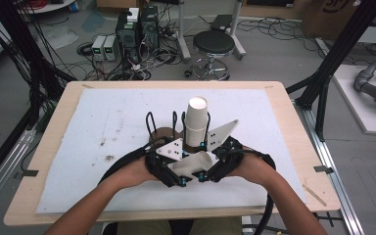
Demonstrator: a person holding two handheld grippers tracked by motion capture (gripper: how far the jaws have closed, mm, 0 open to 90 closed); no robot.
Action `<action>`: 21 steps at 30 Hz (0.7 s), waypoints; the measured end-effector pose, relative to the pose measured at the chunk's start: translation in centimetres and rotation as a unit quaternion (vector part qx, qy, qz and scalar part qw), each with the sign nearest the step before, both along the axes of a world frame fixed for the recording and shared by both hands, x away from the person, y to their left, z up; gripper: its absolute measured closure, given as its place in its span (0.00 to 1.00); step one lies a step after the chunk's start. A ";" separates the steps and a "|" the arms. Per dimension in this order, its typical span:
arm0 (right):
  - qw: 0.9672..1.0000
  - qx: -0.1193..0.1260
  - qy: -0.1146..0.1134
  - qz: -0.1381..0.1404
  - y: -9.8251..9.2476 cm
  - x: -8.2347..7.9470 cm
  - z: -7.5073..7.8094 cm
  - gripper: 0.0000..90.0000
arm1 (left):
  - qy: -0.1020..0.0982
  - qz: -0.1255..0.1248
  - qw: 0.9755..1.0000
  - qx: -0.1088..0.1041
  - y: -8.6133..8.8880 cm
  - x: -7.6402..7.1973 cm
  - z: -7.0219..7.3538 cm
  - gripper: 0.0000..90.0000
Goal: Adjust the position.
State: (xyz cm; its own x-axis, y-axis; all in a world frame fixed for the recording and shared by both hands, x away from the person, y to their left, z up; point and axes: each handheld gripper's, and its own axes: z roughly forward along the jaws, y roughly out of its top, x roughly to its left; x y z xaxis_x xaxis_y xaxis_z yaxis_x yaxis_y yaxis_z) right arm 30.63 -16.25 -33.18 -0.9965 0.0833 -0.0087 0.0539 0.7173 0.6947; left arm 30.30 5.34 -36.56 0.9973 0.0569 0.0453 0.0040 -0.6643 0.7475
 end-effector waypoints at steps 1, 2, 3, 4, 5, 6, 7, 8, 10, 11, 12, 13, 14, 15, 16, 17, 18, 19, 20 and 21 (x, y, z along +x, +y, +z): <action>1.000 -0.001 -0.001 0.000 0.0 0.0 0.0 0.30 | -0.001 -0.001 1.000 0.000 0.0 0.0 0.0 0.35; 1.000 -0.003 0.000 0.002 0.1 0.0 0.0 0.31 | -0.001 -0.003 1.000 0.001 0.0 0.0 0.0 0.34; 1.000 -0.005 -0.001 0.004 0.1 0.0 0.0 0.33 | 0.000 -0.004 1.000 0.002 -0.1 0.0 0.0 0.35; 1.000 -0.005 -0.002 0.008 0.1 0.0 -0.1 0.36 | 0.001 -0.004 1.000 0.001 -0.1 -0.1 -0.1 0.35; 1.000 -0.005 -0.003 0.009 0.1 -0.1 0.0 0.37 | 0.001 -0.004 1.000 0.001 -0.1 -0.1 -0.1 0.35; 1.000 -0.005 -0.003 0.010 0.1 -0.1 0.0 0.37 | 0.001 -0.005 1.000 0.002 -0.1 0.0 -0.1 0.35; 1.000 -0.006 -0.001 0.011 0.1 -0.1 0.0 0.37 | 0.001 -0.006 1.000 0.002 -0.1 -0.1 -0.1 0.35; 1.000 -0.008 -0.002 0.012 0.1 -0.1 -0.1 0.37 | 0.002 -0.007 1.000 0.002 -0.1 -0.1 -0.1 0.35; 1.000 -0.010 0.000 0.013 0.1 -0.1 -0.1 0.38 | 0.001 -0.010 1.000 0.004 -0.2 -0.1 -0.1 0.35; 1.000 -0.012 0.003 0.015 0.1 -0.1 -0.1 0.38 | 0.002 -0.010 1.000 0.005 -0.2 -0.1 -0.2 0.35; 1.000 -0.013 0.004 0.016 0.1 -0.1 -0.1 0.38 | 0.002 -0.012 1.000 0.007 -0.2 -0.1 -0.2 0.35; 1.000 -0.013 0.003 0.017 0.1 -0.1 -0.2 0.39 | 0.001 -0.014 1.000 0.010 -0.2 -0.1 -0.1 0.35; 1.000 -0.014 0.003 0.016 0.1 -0.1 -0.2 0.39 | 0.001 -0.013 1.000 0.007 -0.2 -0.1 -0.2 0.35; 1.000 -0.015 0.000 0.017 0.1 -0.1 -0.2 0.39 | 0.001 -0.011 1.000 0.005 -0.2 -0.2 -0.2 0.36; 1.000 -0.015 0.001 0.017 0.1 -0.1 -0.2 0.39 | 0.001 -0.012 1.000 0.006 -0.2 -0.2 -0.2 0.36; 1.000 -0.014 0.001 0.017 0.1 -0.1 -0.2 0.40 | 0.000 -0.013 1.000 0.008 -0.2 -0.1 -0.2 0.36; 1.000 -0.014 0.000 0.018 0.1 -0.1 -0.2 0.40 | -0.001 -0.012 1.000 0.007 -0.2 -0.1 -0.2 0.35; 1.000 -0.013 0.001 0.018 0.1 -0.1 -0.2 0.40 | -0.001 -0.011 1.000 0.005 -0.2 -0.2 -0.2 0.35; 1.000 -0.013 0.000 0.017 0.0 -0.1 -0.2 0.40 | 0.000 -0.011 1.000 0.003 -0.2 -0.1 -0.2 0.34; 1.000 -0.012 0.001 0.016 0.0 -0.1 -0.1 0.40 | 0.002 -0.013 1.000 0.000 -0.2 -0.1 -0.2 0.34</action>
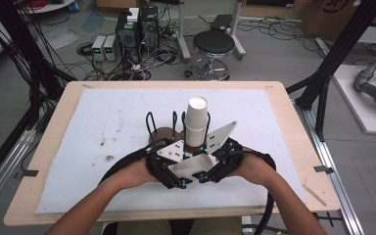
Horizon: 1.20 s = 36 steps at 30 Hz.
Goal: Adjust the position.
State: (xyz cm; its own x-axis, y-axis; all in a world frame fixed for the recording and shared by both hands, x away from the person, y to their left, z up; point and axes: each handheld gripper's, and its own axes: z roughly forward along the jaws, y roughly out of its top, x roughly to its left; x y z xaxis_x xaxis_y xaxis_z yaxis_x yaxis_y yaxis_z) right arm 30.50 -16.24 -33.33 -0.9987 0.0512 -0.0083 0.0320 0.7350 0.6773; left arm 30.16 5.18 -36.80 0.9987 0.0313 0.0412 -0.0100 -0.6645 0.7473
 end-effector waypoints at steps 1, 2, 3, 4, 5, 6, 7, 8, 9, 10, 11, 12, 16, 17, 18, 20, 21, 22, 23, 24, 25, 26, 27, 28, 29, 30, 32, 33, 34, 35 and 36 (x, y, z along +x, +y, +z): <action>1.000 0.001 0.003 0.000 0.0 0.0 0.0 0.40 | 0.001 -0.001 1.000 -0.005 0.0 0.0 -0.1 0.33; 1.000 0.000 0.005 0.000 -0.1 0.0 0.0 0.40 | 0.006 0.002 1.000 -0.016 0.0 -0.1 -0.1 0.31; 1.000 -0.001 0.005 0.001 -0.1 -0.1 0.0 0.40 | 0.008 0.005 1.000 -0.021 0.1 -0.1 -0.1 0.27; 1.000 -0.001 0.005 0.003 -0.1 -0.1 0.0 0.40 | 0.012 0.008 0.999 -0.030 0.2 0.0 -0.2 0.25; 1.000 0.000 0.005 0.004 -0.1 -0.1 -0.1 0.40 | 0.015 0.011 0.999 -0.036 0.3 0.0 -0.2 0.23; 1.000 -0.001 0.009 0.003 -0.1 -0.1 -0.1 0.40 | 0.017 0.012 0.999 -0.043 0.4 0.0 -0.3 0.22; 1.000 0.000 0.010 0.003 -0.1 -0.1 -0.1 0.40 | 0.020 0.013 0.999 -0.048 0.5 -0.1 -0.3 0.21; 1.000 0.001 0.007 0.002 -0.2 -0.1 -0.1 0.40 | 0.021 0.013 0.998 -0.052 0.6 -0.1 -0.4 0.21; 1.000 0.001 0.010 -0.001 -0.3 -0.1 -0.2 0.40 | 0.021 0.013 0.998 -0.056 0.8 -0.1 -0.5 0.21; 1.000 0.003 0.010 -0.002 -0.4 -0.1 -0.2 0.40 | 0.020 0.013 0.998 -0.058 0.9 -0.1 -0.5 0.21; 1.000 0.006 0.010 -0.005 -0.5 0.0 -0.2 0.40 | 0.022 0.017 0.998 -0.064 1.1 -0.2 -0.6 0.21; 1.000 0.007 0.011 -0.006 -0.7 0.0 -0.3 0.40 | 0.021 0.018 0.997 -0.068 1.3 -0.2 -0.7 0.21; 1.000 0.021 0.016 -0.016 -1.4 0.1 -0.6 0.40 | 0.024 0.028 0.995 -0.091 2.0 -0.2 -1.0 0.21; 0.999 0.025 0.017 -0.019 -1.5 0.1 -0.6 0.40 | 0.026 0.031 0.994 -0.097 2.2 -0.3 -1.0 0.21; 0.999 0.030 0.017 -0.020 -1.7 0.1 -0.7 0.40 | 0.026 0.033 0.994 -0.104 2.5 -0.3 -1.1 0.21; 0.999 0.039 0.019 -0.025 -2.0 0.1 -0.8 0.40 | 0.026 0.036 0.993 -0.113 2.7 -0.3 -1.2 0.21; 0.998 0.045 0.018 -0.026 -2.2 0.1 -0.9 0.40 | 0.027 0.036 0.992 -0.119 2.9 -0.3 -1.3 0.21; 0.998 0.050 0.020 -0.026 -2.3 0.1 -1.0 0.40 | 0.027 0.036 0.992 -0.119 2.9 -0.3 -1.3 0.21; 0.998 0.058 0.018 -0.030 -2.5 0.0 -1.1 0.40 | 0.030 0.038 0.990 -0.133 3.2 -0.4 -1.4 0.21; 0.997 0.063 0.018 -0.032 -2.7 0.0 -1.2 0.40 | 0.032 0.043 0.988 -0.145 3.4 -0.5 -1.5 0.21; 0.996 0.075 0.021 -0.036 -2.9 -0.1 -1.3 0.40 | 0.033 0.046 0.987 -0.151 3.5 -0.6 -1.6 0.21; 0.996 0.082 0.020 -0.036 -3.0 -0.1 -1.5 0.40 | 0.031 0.049 0.986 -0.154 3.7 -0.6 -1.7 0.21; 0.995 0.091 0.022 -0.039 -3.2 -0.1 -1.7 0.40 | 0.034 0.053 0.985 -0.162 3.8 -0.6 -1.9 0.21; 0.994 0.099 0.024 -0.040 -3.4 -0.2 -1.8 0.40 | 0.033 0.054 0.984 -0.164 4.0 -0.6 -2.0 0.20; 0.993 0.107 0.025 -0.045 -3.6 -0.2 -2.0 0.40 | 0.035 0.058 0.983 -0.172 4.1 -0.7 -2.1 0.20; 0.992 0.113 0.030 -0.049 -3.7 -0.3 -2.2 0.40 | 0.035 0.058 0.983 -0.172 4.1 -0.7 -2.1 0.20; 0.990 0.126 0.032 -0.052 -4.1 -0.4 -2.6 0.40 | 0.036 0.062 0.978 -0.193 4.5 -0.7 -2.5 0.20; 0.989 0.132 0.034 -0.055 -4.2 -0.4 -2.7 0.40 | 0.037 0.063 0.977 -0.200 4.6 -0.8 -2.6 0.20; 0.988 0.140 0.035 -0.058 -4.3 -0.5 -2.9 0.40 | 0.038 0.065 0.975 -0.209 4.8 -0.8 -2.7 0.20; 0.986 0.149 0.039 -0.061 -4.5 -0.6 -3.0 0.40 | 0.042 0.066 0.973 -0.219 4.9 -0.8 -2.8 0.20; 0.985 0.159 0.038 -0.059 -4.6 -0.6 -3.2 0.40 | 0.042 0.066 0.970 -0.230 5.0 -0.8 -2.8 0.20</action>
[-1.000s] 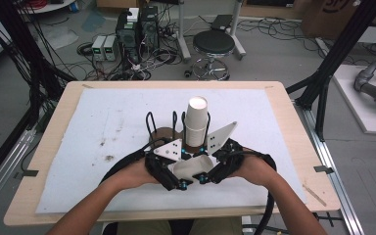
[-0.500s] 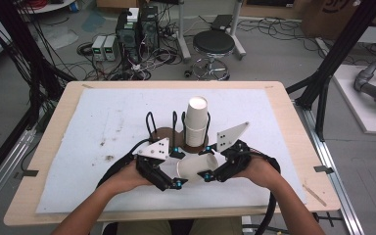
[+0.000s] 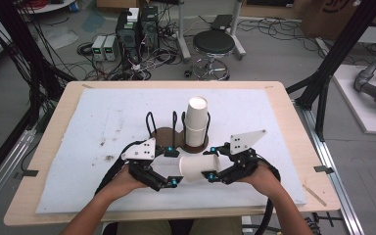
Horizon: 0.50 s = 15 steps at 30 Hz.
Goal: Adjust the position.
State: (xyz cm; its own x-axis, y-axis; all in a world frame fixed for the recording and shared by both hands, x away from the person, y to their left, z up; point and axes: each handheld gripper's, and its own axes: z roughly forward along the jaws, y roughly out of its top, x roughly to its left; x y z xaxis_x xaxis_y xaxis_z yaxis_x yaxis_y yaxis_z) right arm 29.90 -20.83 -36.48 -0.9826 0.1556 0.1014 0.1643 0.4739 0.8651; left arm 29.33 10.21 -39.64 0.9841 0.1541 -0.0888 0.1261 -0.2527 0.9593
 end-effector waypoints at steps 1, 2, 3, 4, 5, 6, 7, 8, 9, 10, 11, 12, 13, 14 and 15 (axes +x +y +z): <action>1.000 0.009 -0.001 -0.001 -0.1 0.0 -0.1 0.40 | 0.000 0.002 1.000 -0.008 0.1 0.0 -0.1 0.20; 1.000 0.016 -0.001 -0.002 -0.2 -0.1 -0.2 0.40 | 0.001 0.003 1.000 -0.015 0.2 -0.1 -0.1 0.20; 1.000 0.025 0.001 -0.004 -0.3 -0.2 -0.3 0.40 | 0.000 0.005 1.000 -0.019 0.2 -0.1 -0.2 0.19; 1.000 0.031 0.001 -0.005 -0.4 -0.2 -0.4 0.40 | 0.000 0.007 1.000 -0.023 0.3 -0.1 -0.3 0.19; 0.999 0.040 0.002 -0.004 -0.5 -0.3 -0.5 0.40 | 0.001 0.008 1.000 -0.025 0.3 -0.1 -0.4 0.19; 0.999 0.046 0.003 -0.005 -0.5 -0.3 -0.7 0.40 | 0.001 0.008 1.000 -0.025 0.3 -0.1 -0.4 0.19; 0.999 0.052 0.005 -0.006 -0.6 -0.4 -0.8 0.40 | 0.002 0.009 0.999 -0.030 0.4 -0.1 -0.5 0.19; 0.998 0.055 0.005 -0.008 -0.6 -0.4 -0.8 0.40 | 0.001 0.009 0.999 -0.034 0.4 -0.2 -0.5 0.19; 0.998 0.060 0.004 -0.006 -0.6 -0.4 -0.9 0.40 | 0.002 0.009 0.999 -0.039 0.4 -0.2 -0.5 0.19; 0.998 0.065 0.005 -0.006 -0.6 -0.5 -1.0 0.40 | 0.003 0.009 0.999 -0.044 0.3 -0.2 -0.5 0.19; 0.997 0.072 0.008 -0.005 -0.7 -0.5 -1.1 0.40 | 0.001 0.008 0.999 -0.043 0.3 -0.3 -0.5 0.19; 0.997 0.079 0.008 -0.005 -0.7 -0.5 -1.1 0.40 | 0.001 0.007 0.999 -0.044 0.2 -0.3 -0.6 0.19; 0.996 0.085 0.010 -0.004 -0.7 -0.5 -1.2 0.40 | 0.003 0.006 0.999 -0.046 0.1 -0.3 -0.6 0.19; 0.996 0.089 0.012 -0.002 -0.6 -0.5 -1.2 0.40 | 0.003 0.004 0.999 -0.047 0.0 -0.3 -0.6 0.19; 0.996 0.092 0.011 -0.002 -0.6 -0.5 -1.3 0.40 | 0.003 0.002 0.999 -0.047 -0.1 -0.4 -0.7 0.19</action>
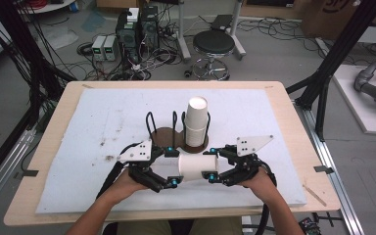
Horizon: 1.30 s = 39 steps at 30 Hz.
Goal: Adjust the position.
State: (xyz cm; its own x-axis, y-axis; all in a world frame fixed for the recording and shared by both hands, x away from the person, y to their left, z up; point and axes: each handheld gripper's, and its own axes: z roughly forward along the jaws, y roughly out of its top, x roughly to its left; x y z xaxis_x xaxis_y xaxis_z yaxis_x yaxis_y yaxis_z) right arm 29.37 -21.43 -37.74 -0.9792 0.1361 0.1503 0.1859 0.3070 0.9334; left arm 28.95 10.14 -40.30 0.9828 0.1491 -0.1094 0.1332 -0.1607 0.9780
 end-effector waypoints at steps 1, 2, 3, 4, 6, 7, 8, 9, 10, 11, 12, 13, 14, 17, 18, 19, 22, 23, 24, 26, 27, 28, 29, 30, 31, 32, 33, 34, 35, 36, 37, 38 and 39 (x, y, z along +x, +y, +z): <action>1.000 0.002 0.000 0.001 0.1 0.0 0.0 0.40 | -0.001 -0.002 1.000 0.000 -0.1 0.0 0.0 0.19; 1.000 0.003 0.001 0.002 0.1 0.0 -0.1 0.40 | 0.000 -0.004 1.000 -0.001 -0.2 0.0 0.0 0.19; 1.000 0.003 0.001 0.002 0.1 0.0 -0.1 0.40 | 0.000 -0.004 1.000 -0.001 -0.2 0.0 0.0 0.19; 1.000 0.004 0.004 0.002 0.1 -0.1 -0.1 0.40 | 0.000 -0.005 1.000 -0.003 -0.3 -0.1 0.0 0.19; 1.000 0.012 0.004 0.006 0.3 0.0 -0.2 0.40 | 0.001 -0.009 1.000 -0.006 -0.5 -0.1 0.0 0.19; 1.000 0.013 0.004 0.007 0.3 0.0 -0.2 0.40 | 0.000 -0.009 1.000 -0.005 -0.6 -0.1 0.0 0.19; 1.000 0.015 0.002 0.007 0.4 0.0 -0.2 0.40 | 0.000 -0.010 1.000 -0.005 -0.7 -0.1 -0.1 0.19; 1.000 0.017 0.002 0.008 0.4 0.0 -0.2 0.40 | 0.001 -0.011 1.000 -0.008 -0.8 -0.1 -0.1 0.19; 1.000 0.020 0.004 0.009 0.5 0.0 -0.2 0.40 | 0.001 -0.012 1.000 -0.009 -0.9 -0.1 -0.1 0.19; 1.000 0.022 0.006 0.010 0.5 0.0 -0.2 0.40 | 0.001 -0.012 1.000 -0.010 -1.0 -0.1 -0.1 0.19; 1.000 0.025 0.005 0.011 0.5 0.0 -0.2 0.40 | 0.002 -0.013 1.000 -0.011 -1.1 -0.1 -0.1 0.19; 1.000 0.026 0.008 0.013 0.5 -0.1 -0.2 0.40 | 0.002 -0.013 1.000 -0.011 -1.1 -0.1 -0.1 0.19; 0.999 0.028 0.009 0.013 0.5 -0.1 -0.2 0.40 | 0.001 -0.014 1.000 -0.014 -1.2 -0.1 -0.1 0.19; 0.999 0.033 0.010 0.014 0.5 -0.1 -0.3 0.40 | -0.001 -0.015 1.000 -0.015 -1.2 -0.1 -0.1 0.19; 0.999 0.038 0.010 0.012 0.5 -0.1 -0.4 0.40 | 0.000 -0.017 1.000 -0.018 -1.2 -0.1 -0.1 0.19; 0.999 0.042 0.012 0.015 0.4 -0.1 -0.4 0.40 | 0.000 -0.017 1.000 -0.020 -1.3 -0.2 -0.1 0.20; 0.999 0.044 0.017 0.015 0.4 -0.1 -0.6 0.40 | -0.002 -0.018 1.000 -0.024 -1.4 -0.1 -0.1 0.22; 0.999 0.046 0.018 0.015 0.4 -0.1 -0.7 0.40 | -0.001 -0.018 1.000 -0.025 -1.5 -0.1 -0.1 0.23; 0.999 0.047 0.018 0.016 0.4 -0.1 -0.7 0.40 | -0.002 -0.019 0.999 -0.026 -1.5 -0.1 -0.1 0.24; 0.999 0.048 0.020 0.016 0.3 -0.2 -0.8 0.40 | -0.004 -0.021 0.999 -0.025 -1.5 -0.1 -0.1 0.26; 0.999 0.048 0.020 0.016 0.3 -0.2 -0.8 0.40 | -0.004 -0.021 0.999 -0.025 -1.5 -0.1 -0.1 0.26; 0.999 0.047 0.020 0.015 0.2 -0.1 -0.9 0.40 | -0.005 -0.023 0.999 -0.021 -1.5 0.0 -0.1 0.27; 0.999 0.047 0.019 0.015 0.2 -0.1 -0.9 0.40 | -0.005 -0.023 0.999 -0.021 -1.5 -0.1 -0.1 0.27; 0.999 0.046 0.021 0.015 0.2 -0.1 -0.9 0.40 | -0.005 -0.023 0.999 -0.021 -1.5 -0.1 -0.1 0.28; 0.999 0.045 0.021 0.016 0.2 -0.1 -1.0 0.40 | -0.006 -0.024 0.999 -0.020 -1.5 -0.1 -0.1 0.28; 0.999 0.044 0.021 0.016 0.2 -0.1 -1.0 0.40 | -0.007 -0.025 0.999 -0.019 -1.5 -0.1 -0.1 0.29; 0.999 0.044 0.021 0.017 0.2 -0.1 -1.0 0.40 | -0.007 -0.025 0.999 -0.019 -1.5 -0.1 -0.1 0.29; 0.999 0.042 0.021 0.017 0.2 -0.1 -1.0 0.40 | -0.009 -0.027 0.999 -0.018 -1.5 -0.1 -0.1 0.30; 0.999 0.040 0.023 0.018 0.2 -0.2 -1.0 0.40 | -0.009 -0.029 0.999 -0.017 -1.5 -0.1 0.0 0.30; 0.999 0.039 0.022 0.019 0.2 -0.2 -1.0 0.40 | -0.011 -0.029 0.999 -0.017 -1.5 -0.2 0.0 0.31; 0.999 0.036 0.021 0.019 0.2 -0.2 -1.0 0.40 | -0.012 -0.030 0.999 -0.016 -1.4 -0.2 0.0 0.31; 0.999 0.034 0.021 0.019 0.2 -0.3 -1.0 0.40 | -0.013 -0.031 0.999 -0.014 -1.4 -0.2 0.0 0.32; 0.999 0.031 0.022 0.020 0.2 -0.3 -1.0 0.40 | -0.012 -0.032 0.999 -0.015 -1.4 -0.2 0.1 0.32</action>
